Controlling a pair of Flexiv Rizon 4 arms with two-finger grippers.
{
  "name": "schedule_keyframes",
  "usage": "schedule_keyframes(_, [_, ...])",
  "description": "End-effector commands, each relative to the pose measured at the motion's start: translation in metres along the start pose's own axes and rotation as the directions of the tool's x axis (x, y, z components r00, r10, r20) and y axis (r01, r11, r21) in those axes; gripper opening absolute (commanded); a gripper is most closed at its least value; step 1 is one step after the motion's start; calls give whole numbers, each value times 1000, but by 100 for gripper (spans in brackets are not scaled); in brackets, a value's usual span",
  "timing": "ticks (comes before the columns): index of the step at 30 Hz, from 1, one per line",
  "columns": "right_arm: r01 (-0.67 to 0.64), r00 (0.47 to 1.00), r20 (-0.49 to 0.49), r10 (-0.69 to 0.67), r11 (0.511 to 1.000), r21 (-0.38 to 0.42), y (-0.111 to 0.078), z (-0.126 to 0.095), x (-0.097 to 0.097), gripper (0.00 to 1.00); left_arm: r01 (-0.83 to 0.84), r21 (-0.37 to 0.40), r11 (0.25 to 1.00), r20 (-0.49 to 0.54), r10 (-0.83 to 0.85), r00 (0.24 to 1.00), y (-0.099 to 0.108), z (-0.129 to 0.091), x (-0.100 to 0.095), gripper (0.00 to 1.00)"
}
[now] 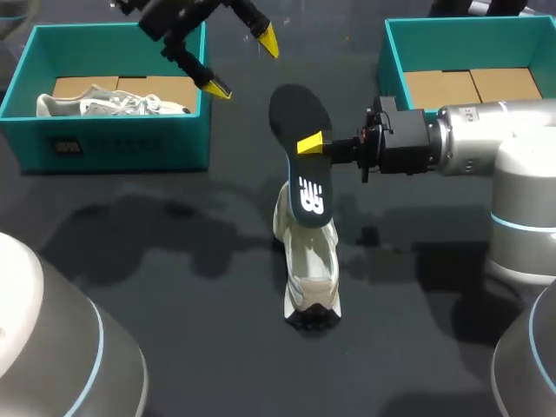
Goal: Take the shoe out of the shoebox, open the shoe tongue, remove and reinsert the insole, then place the shoe into the shoebox
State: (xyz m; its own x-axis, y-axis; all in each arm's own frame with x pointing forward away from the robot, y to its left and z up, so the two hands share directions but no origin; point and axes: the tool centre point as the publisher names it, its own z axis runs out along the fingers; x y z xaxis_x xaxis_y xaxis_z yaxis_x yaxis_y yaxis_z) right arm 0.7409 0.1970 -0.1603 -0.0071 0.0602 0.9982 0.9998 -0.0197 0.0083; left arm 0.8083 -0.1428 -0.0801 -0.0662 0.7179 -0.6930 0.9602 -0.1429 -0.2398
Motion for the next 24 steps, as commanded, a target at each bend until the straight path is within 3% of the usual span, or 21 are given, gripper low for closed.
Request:
schedule_keyframes(1, [-1,1000,2,1,1000,-1,0,2,0,0,-43,-33,999,434,53,899,-7,4,17,100])
schedule_keyframes(9, [-1,1000,2,1,1000,-1,0,2,0,0,-108,-111,988,584,153,797,-8,0,36,100])
schedule_keyframes(10, [-1,1000,2,1,1000,-1,0,2,0,0,-106,-103,989,603,147,784,-8,-1,38,100])
schedule_keyframes(12, [-1,1000,2,1,1000,-1,0,2,0,0,-160,-9,987,572,136,809,-11,-2,38,100])
schedule_keyframes(24, [-1,1000,2,1,1000,-1,0,2,0,0,-169,-5,986,589,139,796,-12,3,41,100])
